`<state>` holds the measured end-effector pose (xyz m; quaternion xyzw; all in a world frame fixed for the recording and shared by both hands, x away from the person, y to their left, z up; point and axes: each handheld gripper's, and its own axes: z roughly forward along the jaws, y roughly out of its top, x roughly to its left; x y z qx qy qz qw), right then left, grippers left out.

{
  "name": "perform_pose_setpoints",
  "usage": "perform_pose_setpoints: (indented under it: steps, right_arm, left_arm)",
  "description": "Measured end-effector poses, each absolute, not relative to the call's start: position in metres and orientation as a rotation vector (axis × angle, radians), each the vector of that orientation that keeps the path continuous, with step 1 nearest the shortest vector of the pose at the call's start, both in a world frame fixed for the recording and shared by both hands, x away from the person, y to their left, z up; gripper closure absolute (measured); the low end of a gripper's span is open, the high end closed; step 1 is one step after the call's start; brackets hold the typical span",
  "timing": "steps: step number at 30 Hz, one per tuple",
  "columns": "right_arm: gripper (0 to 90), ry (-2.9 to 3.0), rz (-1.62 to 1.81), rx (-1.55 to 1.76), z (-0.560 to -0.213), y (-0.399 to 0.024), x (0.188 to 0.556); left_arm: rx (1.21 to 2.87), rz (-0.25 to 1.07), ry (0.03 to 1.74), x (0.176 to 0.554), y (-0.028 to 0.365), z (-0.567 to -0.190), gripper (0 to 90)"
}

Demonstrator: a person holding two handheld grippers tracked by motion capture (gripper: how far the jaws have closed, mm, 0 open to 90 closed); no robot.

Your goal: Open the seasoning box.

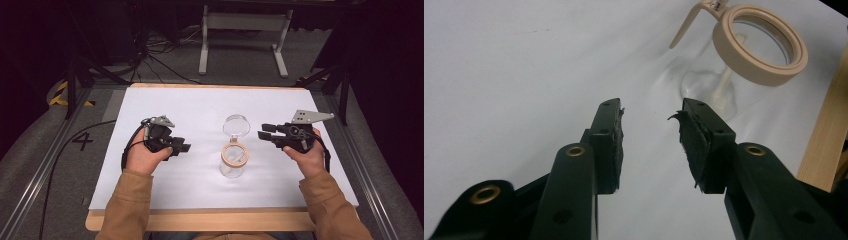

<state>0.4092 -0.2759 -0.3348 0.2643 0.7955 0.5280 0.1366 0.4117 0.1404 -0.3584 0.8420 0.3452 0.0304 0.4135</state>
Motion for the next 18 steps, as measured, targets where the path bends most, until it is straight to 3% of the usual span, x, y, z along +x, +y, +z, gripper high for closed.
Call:
perform_pose_setpoints:
  steps: [18]
  right_arm:
    - [49.0,2.312,1.275,0.953,-0.357,-0.333,0.429]
  left_arm:
    - [2.117,0.145,1.051,0.428,0.171,-0.376,57.4]
